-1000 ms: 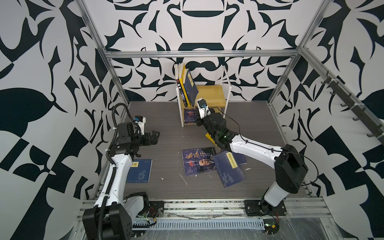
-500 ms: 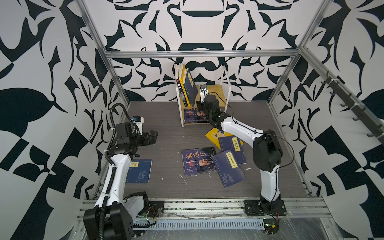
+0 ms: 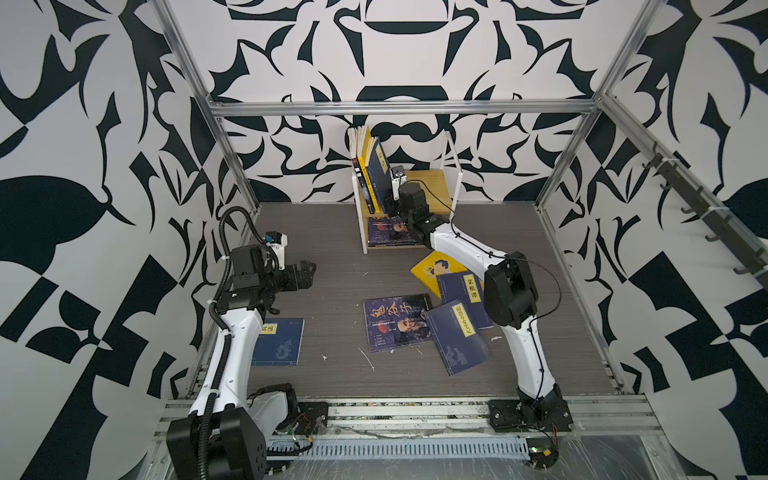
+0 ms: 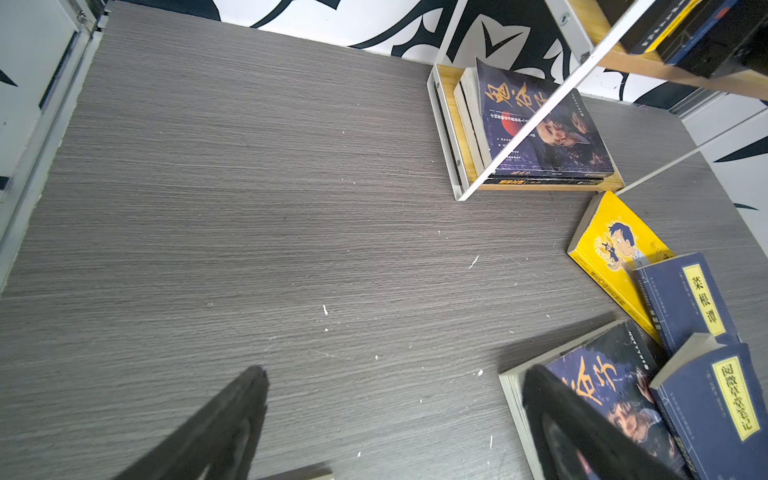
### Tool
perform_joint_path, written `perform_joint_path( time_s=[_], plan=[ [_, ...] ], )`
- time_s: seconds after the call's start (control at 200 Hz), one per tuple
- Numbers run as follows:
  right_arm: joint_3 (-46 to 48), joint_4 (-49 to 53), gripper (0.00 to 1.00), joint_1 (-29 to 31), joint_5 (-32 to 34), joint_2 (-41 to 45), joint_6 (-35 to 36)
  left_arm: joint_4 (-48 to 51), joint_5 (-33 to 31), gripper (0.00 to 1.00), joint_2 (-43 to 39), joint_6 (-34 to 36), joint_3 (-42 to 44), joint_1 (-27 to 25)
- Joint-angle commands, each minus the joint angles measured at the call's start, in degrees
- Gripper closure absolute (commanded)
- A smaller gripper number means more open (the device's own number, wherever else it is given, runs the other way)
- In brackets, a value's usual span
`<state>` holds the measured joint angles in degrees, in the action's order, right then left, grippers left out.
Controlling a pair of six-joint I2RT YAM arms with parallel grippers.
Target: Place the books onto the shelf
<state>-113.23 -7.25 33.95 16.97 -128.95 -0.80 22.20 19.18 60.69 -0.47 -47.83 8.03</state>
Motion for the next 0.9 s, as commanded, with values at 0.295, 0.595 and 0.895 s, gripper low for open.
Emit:
perform_joint_path(
  time_s=[0.295,0.595,0.895],
  plan=[
    [-6.03,2.32,1.0,0.38,-2.56,-1.65,-2.03,0.67,0.29,0.0,-1.07,-0.01,-0.33,0.67],
    [-9.05,4.26,1.0,0.41,-3.32,-2.69,-1.77,0.9,0.17,0.0,-1.06,-0.04,-0.5,1.02],
    [4.0,0.38,1.0,0.38,-0.72,9.21,1.39,5.46,-8.24,0.0,0.23,2.54,-3.61,1.74]
  ],
)
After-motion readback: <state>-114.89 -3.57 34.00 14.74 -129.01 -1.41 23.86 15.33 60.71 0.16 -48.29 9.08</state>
